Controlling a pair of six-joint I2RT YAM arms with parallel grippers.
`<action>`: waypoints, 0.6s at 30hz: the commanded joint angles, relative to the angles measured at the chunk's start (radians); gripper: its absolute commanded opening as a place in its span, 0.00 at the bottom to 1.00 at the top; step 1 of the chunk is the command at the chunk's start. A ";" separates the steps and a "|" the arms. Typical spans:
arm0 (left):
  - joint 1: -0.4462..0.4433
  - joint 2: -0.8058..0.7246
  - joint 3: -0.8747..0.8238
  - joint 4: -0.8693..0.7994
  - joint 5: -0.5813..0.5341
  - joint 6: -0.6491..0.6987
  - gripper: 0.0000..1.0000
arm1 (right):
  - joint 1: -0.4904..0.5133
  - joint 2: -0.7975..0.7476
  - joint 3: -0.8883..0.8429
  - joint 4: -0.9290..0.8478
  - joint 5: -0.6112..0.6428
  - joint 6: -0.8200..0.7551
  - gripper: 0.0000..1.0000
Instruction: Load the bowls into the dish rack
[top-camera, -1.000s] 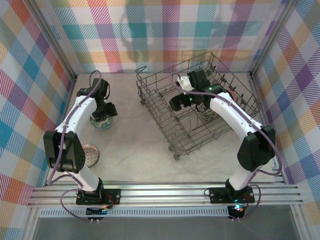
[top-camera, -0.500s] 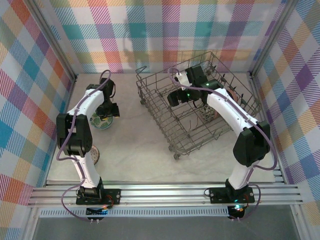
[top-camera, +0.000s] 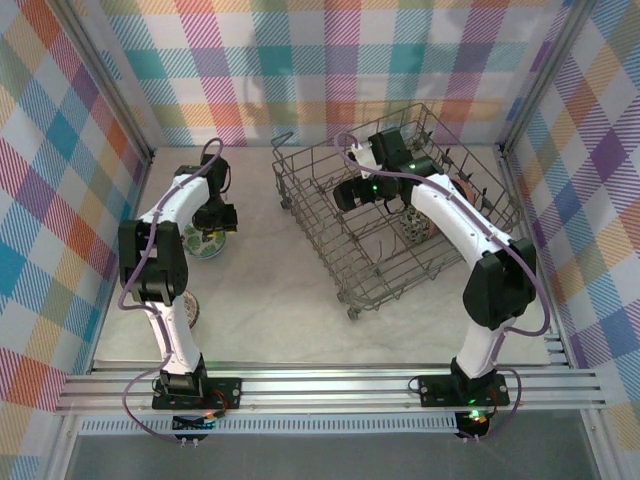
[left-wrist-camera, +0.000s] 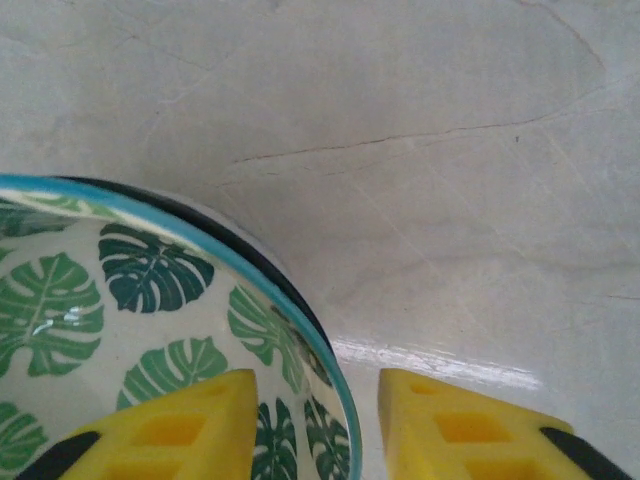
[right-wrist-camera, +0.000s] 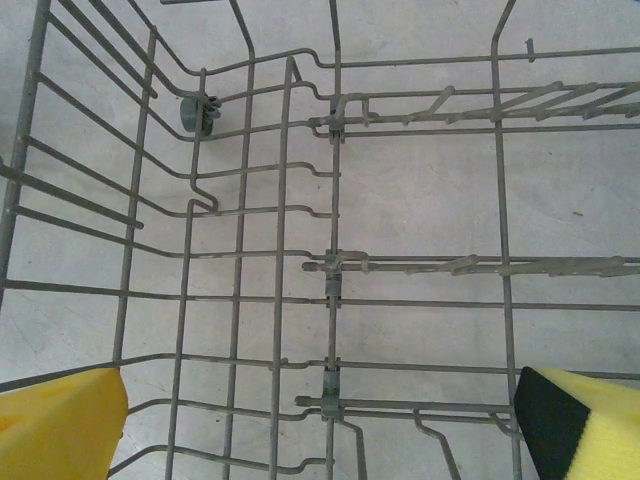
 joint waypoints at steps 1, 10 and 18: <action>0.012 0.016 0.039 -0.039 0.003 0.017 0.33 | 0.000 0.013 0.033 -0.008 -0.003 0.014 1.00; 0.012 0.005 0.042 -0.046 0.012 0.015 0.17 | 0.000 0.023 0.035 -0.002 0.000 0.017 1.00; 0.012 -0.001 0.064 -0.064 0.023 0.013 0.09 | 0.000 0.026 0.032 0.002 0.001 0.017 1.00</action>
